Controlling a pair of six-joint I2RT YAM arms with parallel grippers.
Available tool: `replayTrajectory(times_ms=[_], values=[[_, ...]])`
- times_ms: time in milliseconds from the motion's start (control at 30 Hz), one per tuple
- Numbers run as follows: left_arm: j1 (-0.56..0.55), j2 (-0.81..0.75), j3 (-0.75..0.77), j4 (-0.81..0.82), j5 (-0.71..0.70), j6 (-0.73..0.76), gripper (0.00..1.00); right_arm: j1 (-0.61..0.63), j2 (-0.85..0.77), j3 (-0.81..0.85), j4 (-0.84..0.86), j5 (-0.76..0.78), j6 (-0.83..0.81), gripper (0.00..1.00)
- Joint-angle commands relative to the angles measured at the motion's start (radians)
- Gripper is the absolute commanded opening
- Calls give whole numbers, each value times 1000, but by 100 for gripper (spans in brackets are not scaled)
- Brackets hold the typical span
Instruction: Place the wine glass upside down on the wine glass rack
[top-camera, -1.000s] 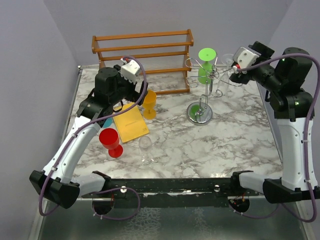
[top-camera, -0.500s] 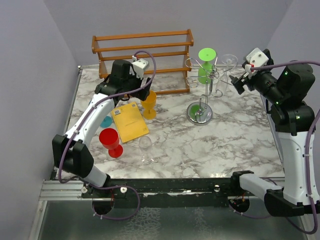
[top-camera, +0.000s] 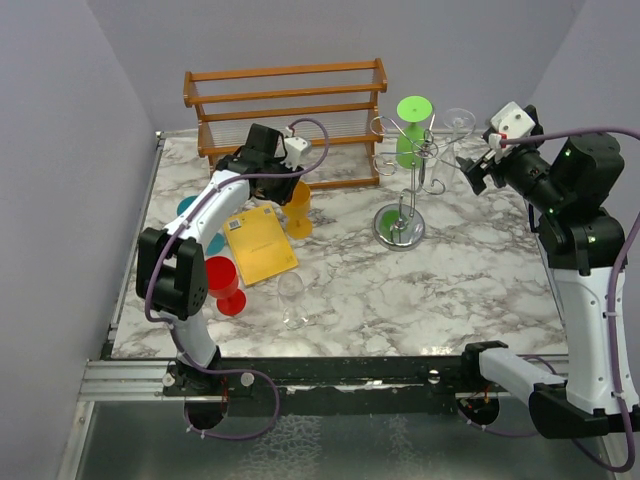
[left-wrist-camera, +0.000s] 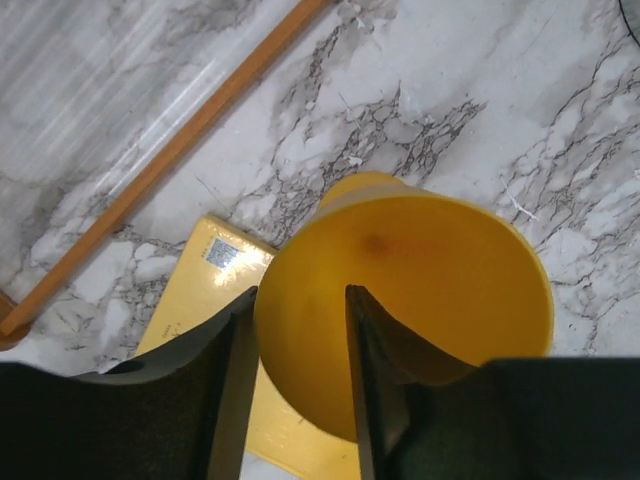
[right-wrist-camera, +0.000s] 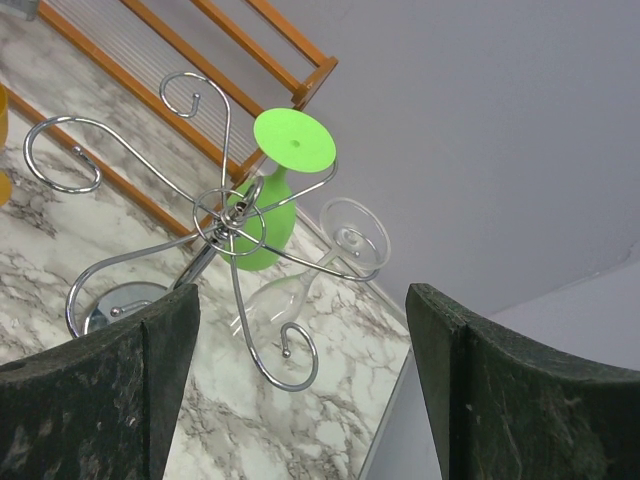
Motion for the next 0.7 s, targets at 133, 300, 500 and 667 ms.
replayTrajectory(times_ms=[133, 300, 500, 667], values=[[3, 12, 47, -35, 73, 38, 8, 4, -5, -36, 43, 16, 6, 83], [2, -21, 58, -30, 139, 29, 0, 4, -7, -60, 70, 76, -4, 84], [2, -112, 79, -28, 172, 19, 0, 4, -9, -92, 138, 181, -3, 86], [5, -239, 109, -1, 127, 17, 0, 4, -7, -111, 198, 257, 25, 86]])
